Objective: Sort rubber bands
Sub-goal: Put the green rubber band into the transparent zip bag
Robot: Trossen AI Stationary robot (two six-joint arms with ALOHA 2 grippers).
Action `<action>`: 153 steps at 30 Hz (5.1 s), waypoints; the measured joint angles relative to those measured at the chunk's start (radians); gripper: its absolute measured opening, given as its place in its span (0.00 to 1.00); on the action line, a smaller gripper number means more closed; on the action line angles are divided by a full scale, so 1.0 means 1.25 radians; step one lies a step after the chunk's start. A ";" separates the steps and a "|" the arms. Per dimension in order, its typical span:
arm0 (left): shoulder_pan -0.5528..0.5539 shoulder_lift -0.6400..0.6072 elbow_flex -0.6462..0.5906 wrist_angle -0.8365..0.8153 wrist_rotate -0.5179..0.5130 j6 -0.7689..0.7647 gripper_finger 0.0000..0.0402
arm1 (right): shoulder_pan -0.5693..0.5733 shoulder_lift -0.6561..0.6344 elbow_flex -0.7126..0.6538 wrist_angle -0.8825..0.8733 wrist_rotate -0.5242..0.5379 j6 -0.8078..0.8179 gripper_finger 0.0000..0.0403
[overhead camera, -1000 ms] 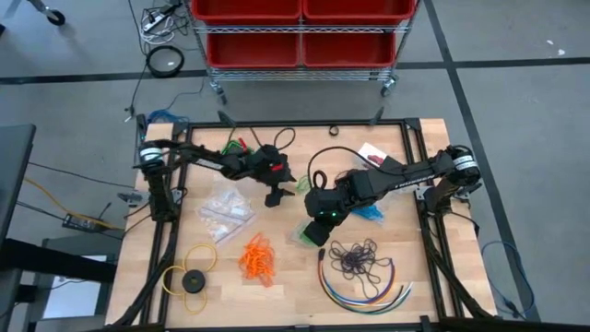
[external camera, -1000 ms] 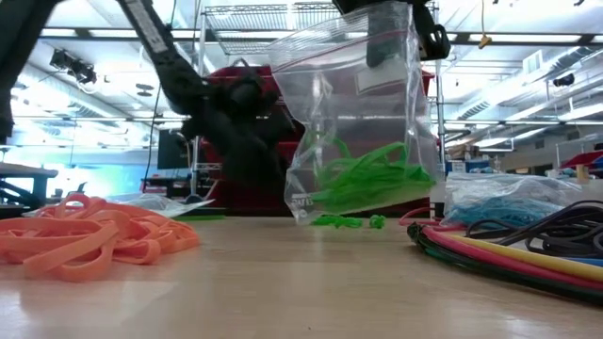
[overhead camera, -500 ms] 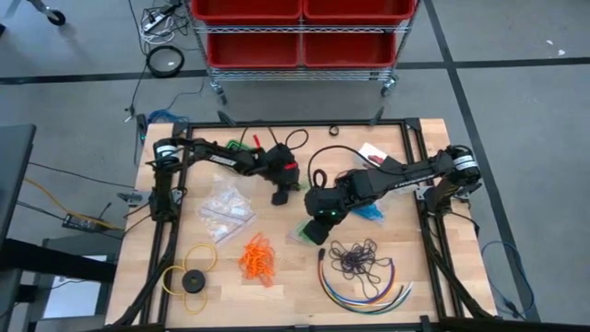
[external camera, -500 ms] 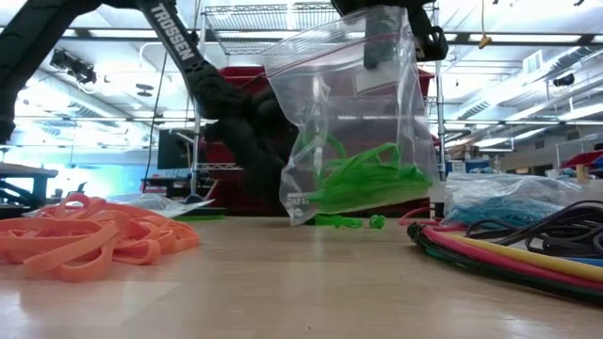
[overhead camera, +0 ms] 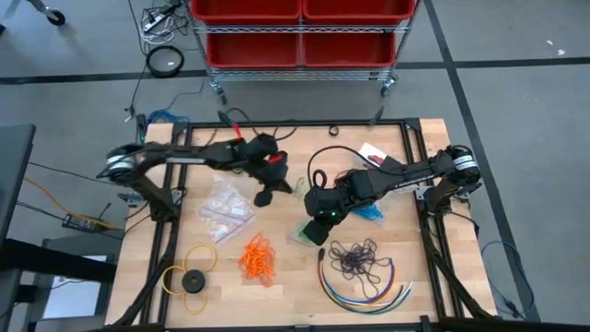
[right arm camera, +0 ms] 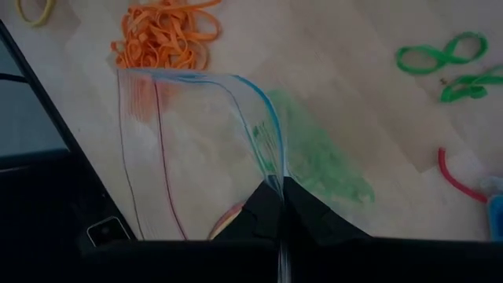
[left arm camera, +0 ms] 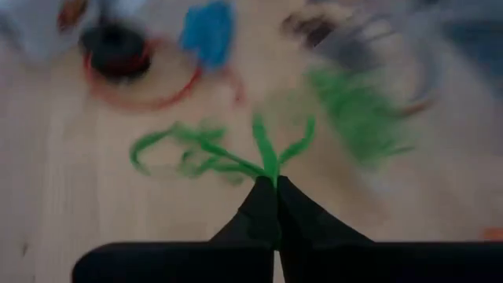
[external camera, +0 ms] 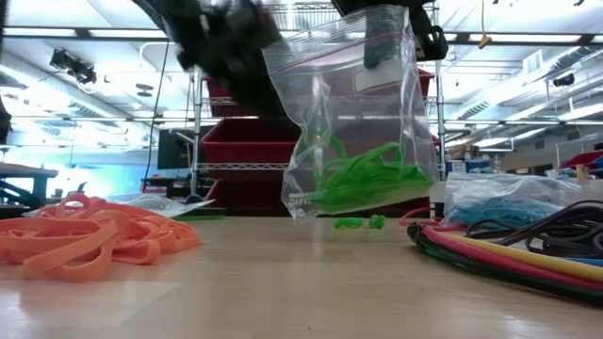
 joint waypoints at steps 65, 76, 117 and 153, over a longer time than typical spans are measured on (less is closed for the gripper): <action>-0.070 -0.043 -0.300 0.295 -0.266 0.031 0.32 | 0.019 0.000 0.000 0.028 -0.017 0.016 0.00; -0.064 -0.043 -0.300 0.280 -0.342 0.028 0.37 | 0.020 0.000 0.000 0.028 -0.012 0.012 0.00; -0.057 -0.159 -0.298 0.256 -0.071 -0.010 0.01 | 0.016 0.000 0.000 0.039 -0.011 -0.005 0.00; -0.324 -0.018 -0.080 0.291 -0.307 -0.148 0.09 | -0.013 0.000 0.000 0.050 -0.013 -0.010 0.00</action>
